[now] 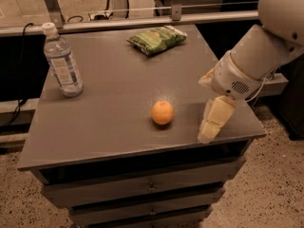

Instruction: Move orange near blue plastic bottle

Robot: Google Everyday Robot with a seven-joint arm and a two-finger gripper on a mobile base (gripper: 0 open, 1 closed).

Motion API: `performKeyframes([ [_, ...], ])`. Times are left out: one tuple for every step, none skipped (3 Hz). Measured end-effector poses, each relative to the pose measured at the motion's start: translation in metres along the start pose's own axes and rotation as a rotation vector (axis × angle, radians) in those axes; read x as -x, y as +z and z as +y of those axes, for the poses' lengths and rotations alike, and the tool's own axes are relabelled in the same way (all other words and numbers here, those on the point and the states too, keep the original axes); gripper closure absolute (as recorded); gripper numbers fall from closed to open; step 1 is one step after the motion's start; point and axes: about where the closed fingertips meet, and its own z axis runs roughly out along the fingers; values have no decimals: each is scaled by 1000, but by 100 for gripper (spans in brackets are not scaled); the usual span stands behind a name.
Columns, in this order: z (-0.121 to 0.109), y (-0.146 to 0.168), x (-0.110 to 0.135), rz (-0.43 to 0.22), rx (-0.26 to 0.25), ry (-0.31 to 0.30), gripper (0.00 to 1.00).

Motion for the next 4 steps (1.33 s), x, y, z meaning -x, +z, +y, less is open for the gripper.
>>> performKeyframes([
  [2,33,17,-69,48,5,0],
  [-1,51,39,-131,54,3,0],
  [-6,55,55,-172,43,2,0],
  [-6,63,60,-191,45,16,18],
])
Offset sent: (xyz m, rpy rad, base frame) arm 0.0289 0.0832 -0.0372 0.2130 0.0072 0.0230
